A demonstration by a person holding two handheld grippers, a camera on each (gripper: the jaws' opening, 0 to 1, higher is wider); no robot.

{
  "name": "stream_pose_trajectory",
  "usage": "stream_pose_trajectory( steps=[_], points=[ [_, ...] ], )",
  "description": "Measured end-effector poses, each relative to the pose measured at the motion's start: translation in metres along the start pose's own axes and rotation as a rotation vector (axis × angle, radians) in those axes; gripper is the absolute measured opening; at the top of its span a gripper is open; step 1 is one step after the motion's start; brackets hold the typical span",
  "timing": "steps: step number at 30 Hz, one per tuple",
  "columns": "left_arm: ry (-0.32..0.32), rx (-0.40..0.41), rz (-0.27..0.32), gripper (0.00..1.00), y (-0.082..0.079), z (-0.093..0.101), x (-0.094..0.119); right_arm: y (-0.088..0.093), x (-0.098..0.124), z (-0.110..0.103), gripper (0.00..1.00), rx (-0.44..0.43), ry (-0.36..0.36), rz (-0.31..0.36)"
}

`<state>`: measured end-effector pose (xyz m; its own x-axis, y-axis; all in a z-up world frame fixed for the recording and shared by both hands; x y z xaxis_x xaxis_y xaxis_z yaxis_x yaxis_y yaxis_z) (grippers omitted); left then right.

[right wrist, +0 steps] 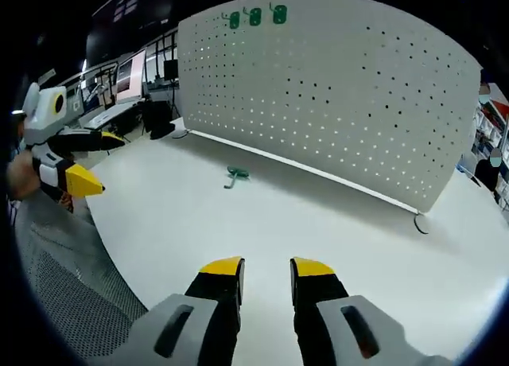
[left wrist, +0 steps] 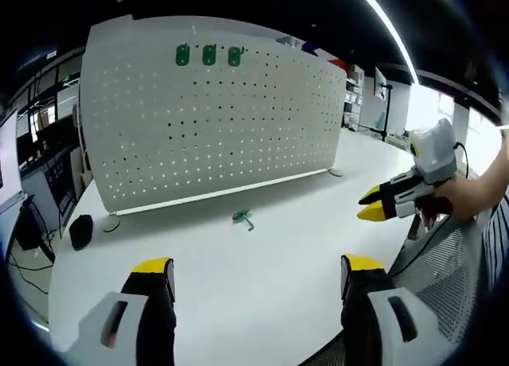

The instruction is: Insert the hook assembly into the mounting plate slot until the hook locks in place.

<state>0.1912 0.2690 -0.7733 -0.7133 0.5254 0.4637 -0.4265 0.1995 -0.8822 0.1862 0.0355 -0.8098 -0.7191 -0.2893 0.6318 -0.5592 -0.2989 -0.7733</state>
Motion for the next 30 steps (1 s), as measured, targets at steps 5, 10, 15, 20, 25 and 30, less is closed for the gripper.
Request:
stream_pose_trajectory(
  steps=[5, 10, 15, 20, 25, 30],
  points=[
    [-0.012, 0.003, -0.007, 0.88, 0.001, -0.002, 0.0, -0.005, -0.012, -0.014, 0.21, 0.056, -0.056, -0.021],
    [-0.024, -0.001, -0.008, 0.88, 0.002, -0.003, 0.001, -0.016, -0.03, -0.027, 0.21, 0.093, -0.126, -0.049],
    [-0.037, 0.008, -0.007, 0.88, 0.002, -0.006, 0.002, -0.034, -0.052, -0.037, 0.21, 0.13, -0.167, -0.034],
    [-0.042, 0.036, 0.006, 0.88, 0.0, -0.008, 0.002, -0.047, -0.069, -0.042, 0.21, 0.133, -0.185, -0.013],
    [-0.017, 0.035, -0.019, 0.89, 0.004, -0.003, -0.002, -0.06, -0.087, -0.046, 0.21, 0.137, -0.196, 0.008],
    [-0.009, 0.025, -0.035, 0.89, 0.006, -0.001, -0.003, -0.069, -0.103, -0.049, 0.21, 0.13, -0.202, 0.018]
  ],
)
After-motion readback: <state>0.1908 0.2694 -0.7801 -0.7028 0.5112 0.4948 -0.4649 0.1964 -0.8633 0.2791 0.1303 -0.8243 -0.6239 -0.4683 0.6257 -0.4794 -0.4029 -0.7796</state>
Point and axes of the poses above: the point that each gripper's makers call its tool centre point, and the gripper's own axes: x roughly backward along the fingers, z roughly to its right, y roughly out of its underside, the point moved 4 cm from there along x, roughly backward along the fingers
